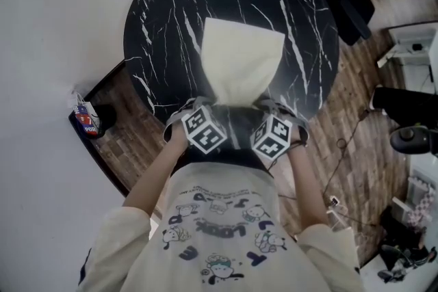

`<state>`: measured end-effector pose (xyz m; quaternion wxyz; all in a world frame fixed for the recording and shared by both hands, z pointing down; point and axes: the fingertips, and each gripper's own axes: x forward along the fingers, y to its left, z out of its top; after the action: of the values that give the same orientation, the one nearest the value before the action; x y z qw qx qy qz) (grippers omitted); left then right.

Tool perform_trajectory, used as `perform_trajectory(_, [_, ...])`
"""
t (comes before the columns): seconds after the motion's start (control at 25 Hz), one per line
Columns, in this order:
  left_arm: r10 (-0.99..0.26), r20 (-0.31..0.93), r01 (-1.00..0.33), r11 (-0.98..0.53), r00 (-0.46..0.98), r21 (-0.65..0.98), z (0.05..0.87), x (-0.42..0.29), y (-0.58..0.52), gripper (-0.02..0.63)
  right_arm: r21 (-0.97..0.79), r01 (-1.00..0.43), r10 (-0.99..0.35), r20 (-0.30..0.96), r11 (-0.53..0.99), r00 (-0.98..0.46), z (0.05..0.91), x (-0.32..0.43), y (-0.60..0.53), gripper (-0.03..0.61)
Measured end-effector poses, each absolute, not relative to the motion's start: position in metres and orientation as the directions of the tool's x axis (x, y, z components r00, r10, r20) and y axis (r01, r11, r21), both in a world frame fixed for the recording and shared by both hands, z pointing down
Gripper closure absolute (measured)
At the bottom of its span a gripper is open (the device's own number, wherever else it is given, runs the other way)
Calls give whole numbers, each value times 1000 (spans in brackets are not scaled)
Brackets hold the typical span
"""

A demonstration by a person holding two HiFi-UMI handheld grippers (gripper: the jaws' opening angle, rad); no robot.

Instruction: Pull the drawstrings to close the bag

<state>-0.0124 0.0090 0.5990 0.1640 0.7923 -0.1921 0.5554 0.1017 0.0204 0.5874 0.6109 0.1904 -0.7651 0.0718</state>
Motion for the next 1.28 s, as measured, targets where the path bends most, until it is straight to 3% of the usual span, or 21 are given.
perform_trajectory(0.12, [-119,943,-495,-867,311,54,598,-11,10,561,129,-403,-219,957,906,-188,587,101,23,539])
perform_trajectory(0.2, [-121,945,-490,-871,305,46,598,-11,10,561,105,-426,-204,959,899,-194,586,101,23,436])
perform_trajectory(0.56, [-128,944,-486,-873,303,37,596,-10,9,561,96,-384,-176,968,918,-180,584,100,19,550])
perform_trajectory(0.68, [-140,935,-556,-829,326,70,593,-12,6,565,58,-487,-191,955,872,-227,580,99,16,557])
perform_trajectory(0.8, [-143,907,-675,-715,397,183,589,-12,5,566,7,-678,-278,915,735,-292,570,102,7,558])
perform_trajectory(0.96, [-196,877,-785,-558,439,268,583,-10,-1,568,-129,-890,-403,857,436,-322,564,111,-1,558])
perform_trajectory(1.16, [-330,843,-876,-386,424,289,570,-8,-20,568,-276,-959,-497,826,55,-266,567,119,2,558])
perform_trajectory(1.28, [-337,840,-902,-226,426,367,578,-9,-15,568,-263,-965,-530,820,-17,-214,564,118,1,558])
